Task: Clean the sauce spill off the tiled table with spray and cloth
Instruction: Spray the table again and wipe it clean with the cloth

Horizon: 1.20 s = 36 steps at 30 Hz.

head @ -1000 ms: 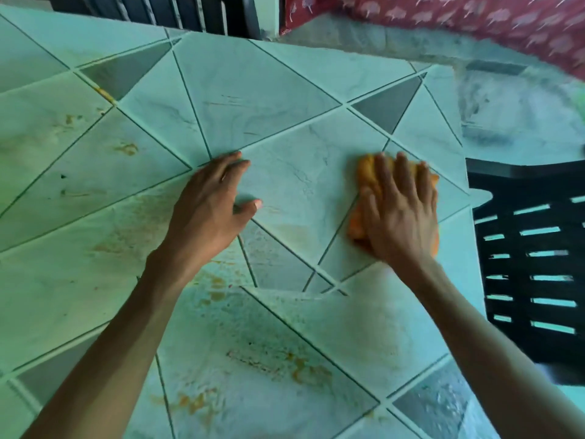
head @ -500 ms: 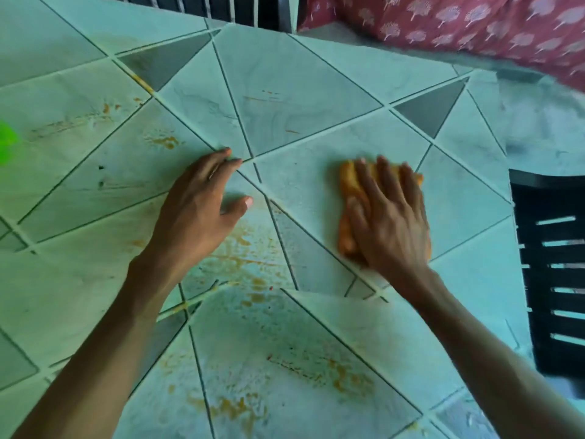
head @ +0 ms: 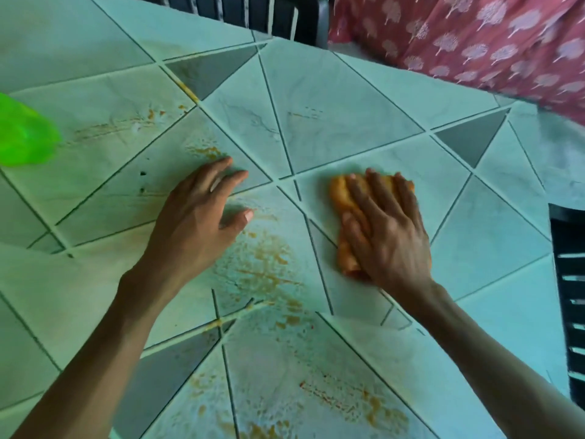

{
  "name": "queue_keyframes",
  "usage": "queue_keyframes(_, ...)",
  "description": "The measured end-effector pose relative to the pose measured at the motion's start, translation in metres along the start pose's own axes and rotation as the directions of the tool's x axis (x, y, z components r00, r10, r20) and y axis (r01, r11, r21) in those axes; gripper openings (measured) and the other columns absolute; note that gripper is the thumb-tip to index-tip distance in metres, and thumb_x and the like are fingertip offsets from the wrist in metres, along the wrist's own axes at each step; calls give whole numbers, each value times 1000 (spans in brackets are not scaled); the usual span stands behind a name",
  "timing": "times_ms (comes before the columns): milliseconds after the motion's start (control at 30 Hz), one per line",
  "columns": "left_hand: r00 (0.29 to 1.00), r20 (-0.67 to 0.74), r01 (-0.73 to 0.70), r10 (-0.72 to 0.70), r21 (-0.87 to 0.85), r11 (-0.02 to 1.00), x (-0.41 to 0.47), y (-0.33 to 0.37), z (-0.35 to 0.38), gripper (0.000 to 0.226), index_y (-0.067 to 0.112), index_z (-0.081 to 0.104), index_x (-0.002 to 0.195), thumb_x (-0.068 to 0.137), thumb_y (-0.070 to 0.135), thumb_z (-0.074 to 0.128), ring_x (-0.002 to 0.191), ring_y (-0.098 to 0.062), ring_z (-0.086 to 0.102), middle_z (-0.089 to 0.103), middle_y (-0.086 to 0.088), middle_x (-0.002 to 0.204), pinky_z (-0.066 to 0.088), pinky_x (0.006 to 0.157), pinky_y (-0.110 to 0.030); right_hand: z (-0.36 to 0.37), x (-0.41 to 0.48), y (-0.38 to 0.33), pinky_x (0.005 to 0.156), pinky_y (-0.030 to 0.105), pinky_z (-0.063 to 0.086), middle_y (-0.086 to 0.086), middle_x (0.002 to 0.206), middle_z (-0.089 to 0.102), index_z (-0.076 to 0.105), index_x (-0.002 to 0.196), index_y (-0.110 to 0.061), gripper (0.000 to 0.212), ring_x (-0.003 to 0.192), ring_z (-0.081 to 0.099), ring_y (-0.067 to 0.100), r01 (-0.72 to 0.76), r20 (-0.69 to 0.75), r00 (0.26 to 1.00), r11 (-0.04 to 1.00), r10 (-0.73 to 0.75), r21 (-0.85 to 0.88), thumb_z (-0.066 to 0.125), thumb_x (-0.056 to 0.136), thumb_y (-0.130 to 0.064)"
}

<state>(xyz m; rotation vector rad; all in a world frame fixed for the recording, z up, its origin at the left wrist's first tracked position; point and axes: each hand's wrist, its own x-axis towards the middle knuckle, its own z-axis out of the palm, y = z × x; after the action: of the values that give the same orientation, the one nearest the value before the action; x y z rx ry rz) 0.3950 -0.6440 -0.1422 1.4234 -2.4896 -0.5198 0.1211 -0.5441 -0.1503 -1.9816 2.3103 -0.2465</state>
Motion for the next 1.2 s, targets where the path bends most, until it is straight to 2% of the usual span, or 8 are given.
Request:
queue_keyframes(100, 999, -18, 51, -51, -11, 999, -2, -2, -1, 61, 24, 49, 140, 85, 51, 50, 139, -22, 36, 34, 1, 155, 33, 112, -39, 17, 61, -48, 117, 56, 27, 2, 160, 36, 39, 152, -34, 57, 148, 25, 39, -1, -37, 999, 1000, 2, 27, 34, 99, -53)
queue_keyframes(233, 990, -45, 129, -130, -20, 991, -7, -17, -9, 60, 23, 50, 139, 84, 48, 52, 140, -23, 35, 36, -1, 154, 32, 112, -40, 15, 6, -89, 118, 54, 27, -2, 164, 26, 29, 156, -36, 59, 153, 12, 35, 263, 12, 965, 965, -263, 15, 41, 100, -52)
queue_keyframes(433, 995, -17, 101, -101, 22, 995, -15, -38, -19, 64, 23, 47, 142, 85, 53, 51, 139, -23, 35, 35, -1, 154, 31, 110, -37, -5, -42, -25, 116, 57, 31, 0, 160, 35, 35, 154, -30, 54, 150, 26, 32, 453, 66, 888, 891, -455, 43, 43, 102, -43)
queue_keyframes(633, 988, -26, 150, -150, 17, 988, -17, -44, -23, 65, 21, 50, 140, 83, 52, 52, 139, -25, 36, 38, -3, 152, 34, 111, -42, 27, 110, -85, 118, 53, 26, -1, 162, 32, 36, 152, -36, 58, 151, 22, 30, 46, -28, 999, 998, -45, 40, 27, 98, -55)
queue_keyframes(867, 975, -42, 218, -219, -19, 976, -23, -77, -43, 63, 19, 52, 138, 81, 47, 55, 137, -22, 35, 41, -3, 150, 29, 112, -36, 8, -17, -95, 118, 50, 31, -8, 163, 27, 33, 154, -39, 55, 154, 16, 25, 529, 102, 838, 844, -536, 89, 42, 101, -53)
queue_keyframes(1000, 981, -27, 190, -190, -20, 982, -27, -85, -41, 64, 22, 50, 140, 82, 48, 55, 137, -24, 38, 37, -2, 152, 34, 112, -40, 19, 77, -75, 117, 55, 28, 1, 160, 36, 42, 151, -30, 53, 150, 25, 32, 394, 17, 919, 919, -394, 18, 33, 103, -50)
queue_keyframes(1100, 981, -49, 189, -189, -16, 982, -32, -89, -41, 61, 20, 50, 139, 84, 46, 54, 137, -23, 39, 38, -1, 152, 36, 112, -41, 27, 159, -120, 121, 54, 20, -8, 164, 25, 32, 153, -39, 52, 153, 13, 27, 63, 10, 998, 990, -65, 129, 32, 103, -52)
queue_keyframes(1200, 976, -62, 205, -206, -33, 978, -36, -93, -46, 56, 17, 50, 139, 88, 39, 49, 138, -22, 38, 39, -2, 151, 33, 114, -38, 34, 127, -166, 119, 54, 25, -5, 164, 27, 32, 154, -35, 54, 153, 15, 29, 175, -17, 985, 979, -174, 109, 36, 101, -47)
